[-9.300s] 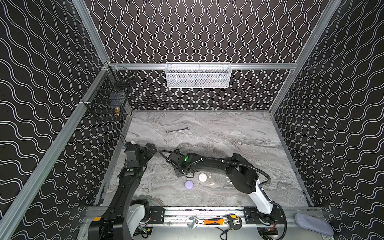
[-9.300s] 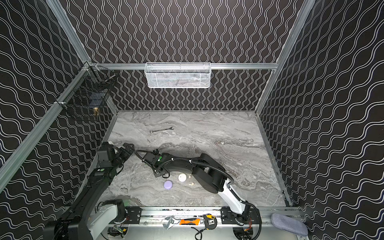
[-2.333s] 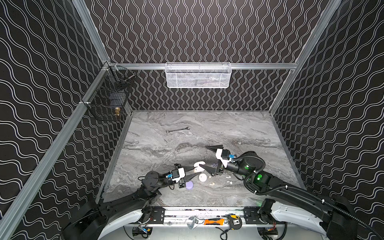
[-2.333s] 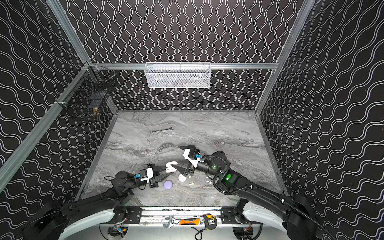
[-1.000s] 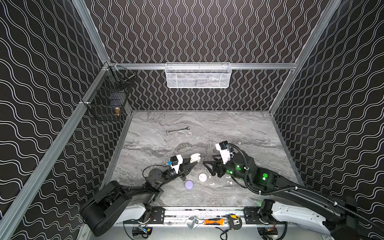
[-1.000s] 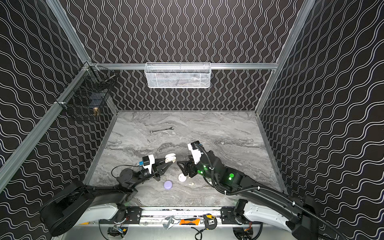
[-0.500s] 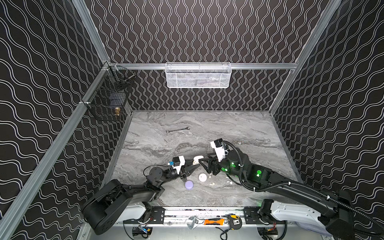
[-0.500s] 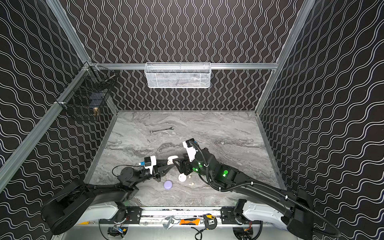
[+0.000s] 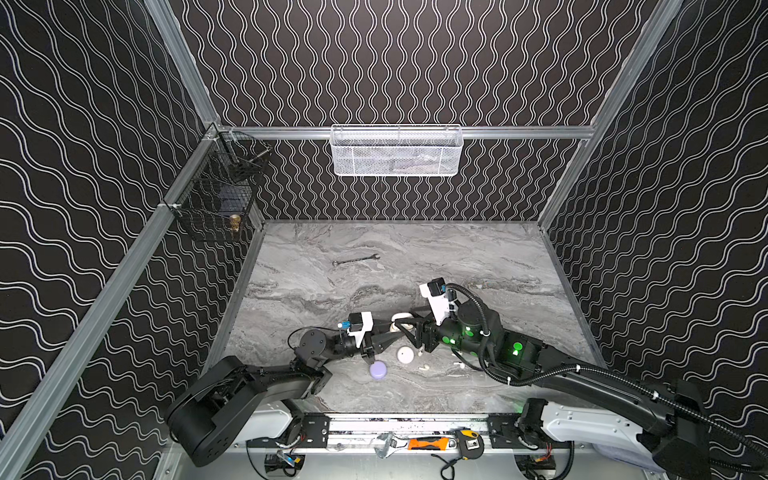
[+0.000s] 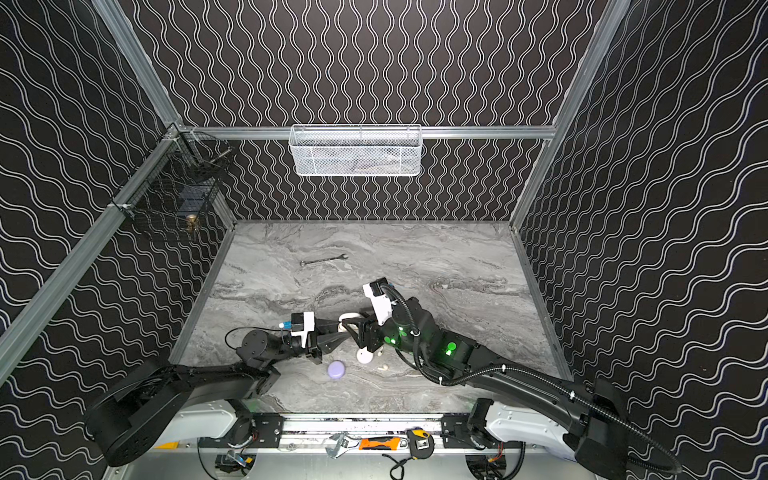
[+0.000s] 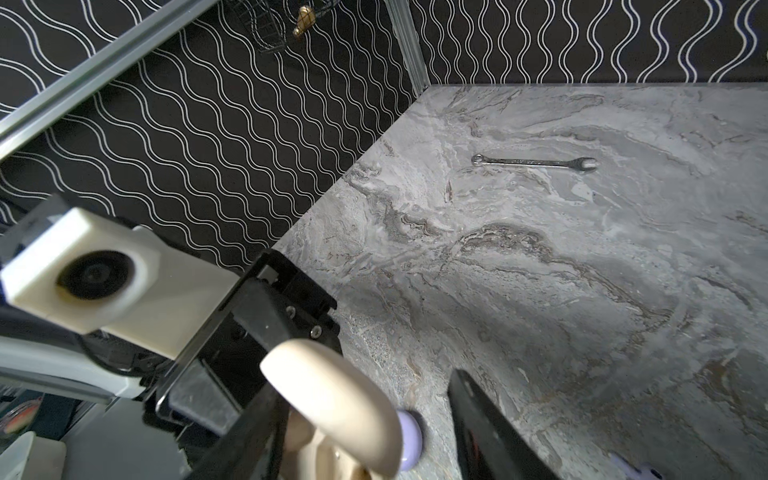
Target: Insert the wireless bluetooth earbuds into the charging case
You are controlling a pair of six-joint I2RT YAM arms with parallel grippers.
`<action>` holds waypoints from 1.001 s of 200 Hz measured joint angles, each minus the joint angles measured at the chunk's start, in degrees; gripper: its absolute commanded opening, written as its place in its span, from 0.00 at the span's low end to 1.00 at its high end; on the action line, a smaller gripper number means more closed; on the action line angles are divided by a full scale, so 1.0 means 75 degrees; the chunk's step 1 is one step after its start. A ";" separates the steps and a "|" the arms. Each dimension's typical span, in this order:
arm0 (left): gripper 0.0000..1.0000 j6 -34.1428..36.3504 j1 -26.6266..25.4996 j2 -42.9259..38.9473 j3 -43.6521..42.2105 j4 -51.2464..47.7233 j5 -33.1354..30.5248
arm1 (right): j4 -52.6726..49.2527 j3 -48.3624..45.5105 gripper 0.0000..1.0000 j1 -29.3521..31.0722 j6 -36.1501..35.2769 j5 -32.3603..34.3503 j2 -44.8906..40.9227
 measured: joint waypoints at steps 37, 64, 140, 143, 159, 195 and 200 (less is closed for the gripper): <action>0.00 -0.0216 -0.0003 -0.0099 0.0099 -0.0003 0.0391 | 0.0554 -0.0402 0.49 0.0003 0.0038 -0.0417 -0.0329; 0.00 -0.0393 0.0000 -0.0061 0.0242 -0.0017 0.0647 | 0.0854 -0.0493 0.41 0.0000 0.0125 -0.0621 -0.0373; 0.12 -0.0595 0.0012 0.0108 0.0370 0.0125 0.1055 | 0.0924 -0.0440 0.18 -0.0012 0.0003 -0.0868 -0.0408; 0.13 -0.0595 0.0012 0.0111 0.0376 0.0137 0.1067 | 0.0921 -0.0440 0.18 -0.0012 0.0003 -0.0868 -0.0417; 0.14 -0.0595 0.0012 0.0117 0.0385 0.0184 0.1102 | 0.0915 -0.0443 0.18 -0.0009 -0.0023 -0.0901 -0.0446; 0.00 -0.0595 0.0012 0.0114 0.0385 0.0154 0.1160 | 0.1084 -0.0583 0.40 -0.0009 -0.0015 -0.0933 -0.0466; 0.00 -0.0600 0.0012 0.0114 0.0385 0.0154 0.1145 | 0.1090 -0.0586 0.45 -0.0009 -0.0017 -0.0950 -0.0449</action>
